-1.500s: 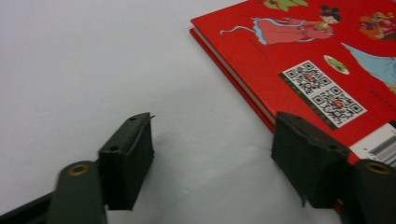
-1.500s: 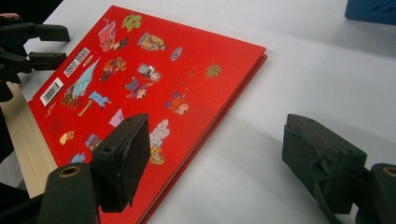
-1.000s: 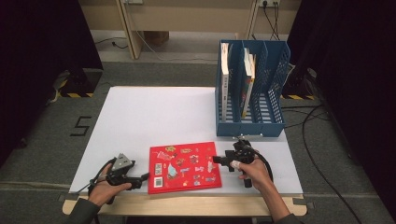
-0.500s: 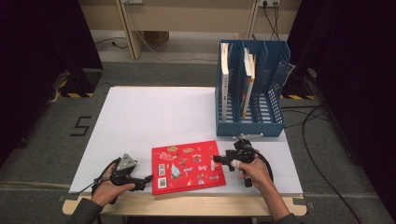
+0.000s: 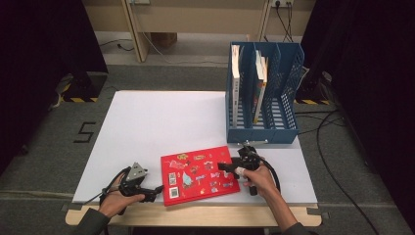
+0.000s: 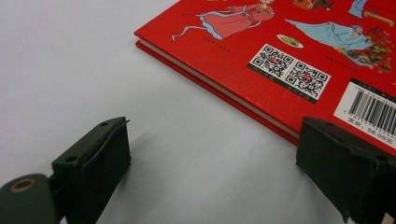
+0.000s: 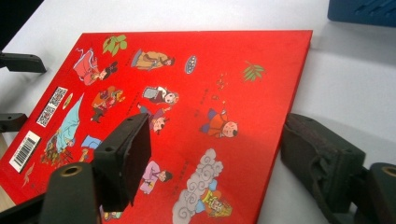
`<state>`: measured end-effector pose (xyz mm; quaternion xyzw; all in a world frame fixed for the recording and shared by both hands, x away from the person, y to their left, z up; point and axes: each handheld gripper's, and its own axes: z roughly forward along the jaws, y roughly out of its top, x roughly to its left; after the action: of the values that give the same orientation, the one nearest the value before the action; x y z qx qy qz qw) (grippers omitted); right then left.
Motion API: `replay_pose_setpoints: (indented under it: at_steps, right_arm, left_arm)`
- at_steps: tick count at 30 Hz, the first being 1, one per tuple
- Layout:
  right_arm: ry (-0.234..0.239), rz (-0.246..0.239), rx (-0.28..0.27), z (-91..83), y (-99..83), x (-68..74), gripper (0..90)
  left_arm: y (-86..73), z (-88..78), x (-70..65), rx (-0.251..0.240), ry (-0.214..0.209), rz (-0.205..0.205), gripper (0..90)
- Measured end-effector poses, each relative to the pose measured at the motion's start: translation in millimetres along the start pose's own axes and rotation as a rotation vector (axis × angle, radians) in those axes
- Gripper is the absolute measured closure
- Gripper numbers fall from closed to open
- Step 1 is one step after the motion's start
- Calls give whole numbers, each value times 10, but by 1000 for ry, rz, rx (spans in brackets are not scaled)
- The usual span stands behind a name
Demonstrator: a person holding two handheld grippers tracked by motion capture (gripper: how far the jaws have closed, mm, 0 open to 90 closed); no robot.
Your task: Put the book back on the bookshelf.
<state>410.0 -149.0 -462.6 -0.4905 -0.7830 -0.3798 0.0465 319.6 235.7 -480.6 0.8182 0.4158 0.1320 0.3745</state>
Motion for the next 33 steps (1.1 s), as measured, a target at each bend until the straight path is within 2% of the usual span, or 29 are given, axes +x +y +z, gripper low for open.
replay_pose_setpoints:
  at_steps: [2, 4, 6, 7, 11, 15, 17, 19, 23, 27, 28, 29, 30, 33]
  right_arm:
    - [-2, 6, -5, 0, -3, 1, 275]
    - [-17, -13, 0, -14, -13, 2, 307]
    - [-1, 23, -12, -30, -30, -20, 332]
    - [11, 62, -15, -40, -33, -29, 345]
    - [10, 75, -18, -70, -49, -42, 378]
    - [45, 126, -36, -147, -11, -54, 385]
    - [54, 129, -56, -210, 52, -30, 390]
    - [69, 112, -95, -316, 178, 45, 401]
    - [102, 14, -171, -537, 547, 344, 437]
    - [113, -103, -165, -636, 892, 717, 451]
    - [115, -120, -162, -643, 955, 790, 456]
    - [121, -127, -159, -650, 1004, 858, 460]
    - [120, -158, -154, -657, 1051, 931, 462]
    - [124, -195, -148, -681, 1099, 1060, 465]
  left_arm:
    - [1, 0, -2, 2, 2, 0, 88]
    - [1, 1, -6, 2, 7, 0, 87]
    - [2, 2, -8, 4, 10, 0, 85]
    - [4, 1, -8, 7, 11, -1, 84]
    - [8, 8, -8, 9, 13, -1, 75]
    - [13, 24, -5, 14, 20, -2, 40]
    - [22, 29, -16, 21, 25, -2, 32]
    - [27, 34, -22, 26, 28, 0, 25]
    - [33, 53, -47, 29, 39, -4, 4]
    - [36, 59, -57, 30, 41, -5, 0]
    - [37, 59, -59, 31, 41, -5, 0]
    - [37, 59, -60, 31, 41, -5, 0]
    - [36, 59, -59, 29, 40, -5, 0]
    - [32, 58, -57, 27, 39, -7, 0]
